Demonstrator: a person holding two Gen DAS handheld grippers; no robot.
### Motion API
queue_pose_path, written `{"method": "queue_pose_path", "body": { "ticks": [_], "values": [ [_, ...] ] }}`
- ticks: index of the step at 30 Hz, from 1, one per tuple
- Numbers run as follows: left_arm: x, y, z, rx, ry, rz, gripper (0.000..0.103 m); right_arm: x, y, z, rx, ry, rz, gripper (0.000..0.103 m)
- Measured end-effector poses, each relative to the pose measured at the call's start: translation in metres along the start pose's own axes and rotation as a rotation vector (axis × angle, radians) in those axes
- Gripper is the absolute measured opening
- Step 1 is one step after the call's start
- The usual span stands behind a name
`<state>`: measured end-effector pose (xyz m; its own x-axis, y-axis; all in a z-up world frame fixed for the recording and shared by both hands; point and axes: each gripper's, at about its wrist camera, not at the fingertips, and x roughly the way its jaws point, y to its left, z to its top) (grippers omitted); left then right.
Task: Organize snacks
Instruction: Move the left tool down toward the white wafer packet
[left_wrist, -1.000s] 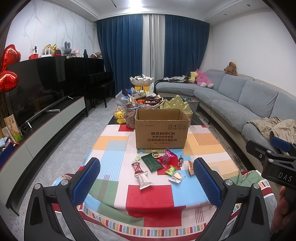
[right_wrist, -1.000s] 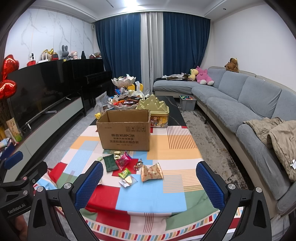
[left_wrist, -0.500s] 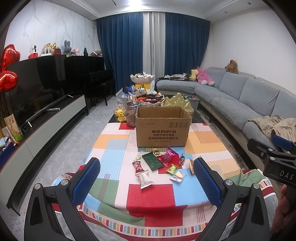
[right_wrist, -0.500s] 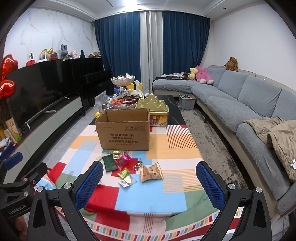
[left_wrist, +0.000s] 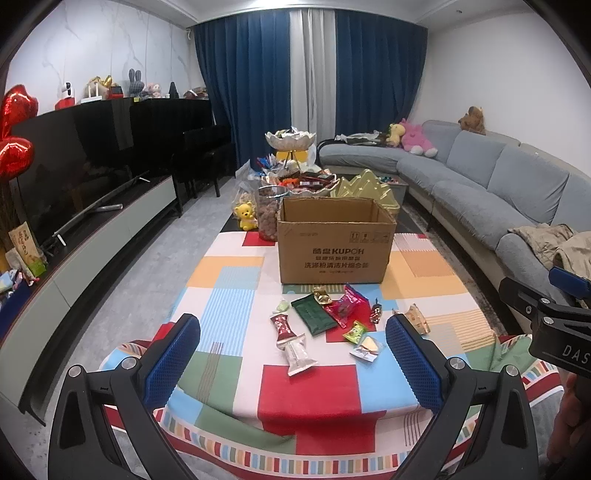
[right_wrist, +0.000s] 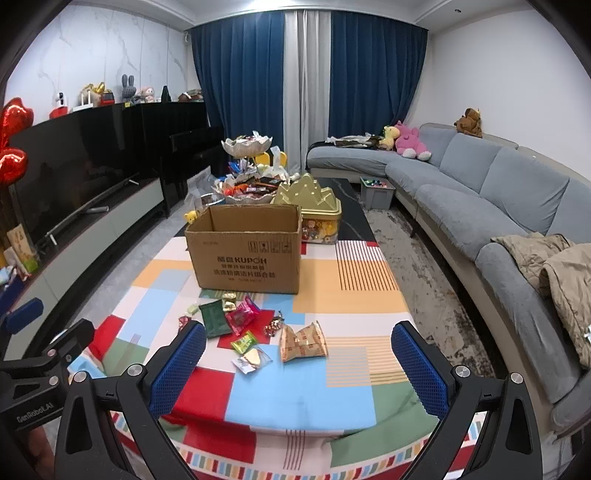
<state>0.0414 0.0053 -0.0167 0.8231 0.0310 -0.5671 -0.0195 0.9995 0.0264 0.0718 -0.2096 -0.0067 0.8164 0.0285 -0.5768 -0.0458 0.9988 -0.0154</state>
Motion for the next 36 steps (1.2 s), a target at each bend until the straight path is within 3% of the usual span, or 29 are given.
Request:
{"method": "queue_pose_path", "body": {
  "ticks": [21,36],
  "values": [
    [0.066,0.000,0.016,0.010,0.116,0.039,0.102,0.069,0.008,0.016,-0.053,0.071,-0.019,0.102],
    [0.113,0.004,0.009,-0.017,0.218,0.035,0.101,0.111,0.019,0.010,-0.112,0.147,-0.001,0.102]
  ]
}}
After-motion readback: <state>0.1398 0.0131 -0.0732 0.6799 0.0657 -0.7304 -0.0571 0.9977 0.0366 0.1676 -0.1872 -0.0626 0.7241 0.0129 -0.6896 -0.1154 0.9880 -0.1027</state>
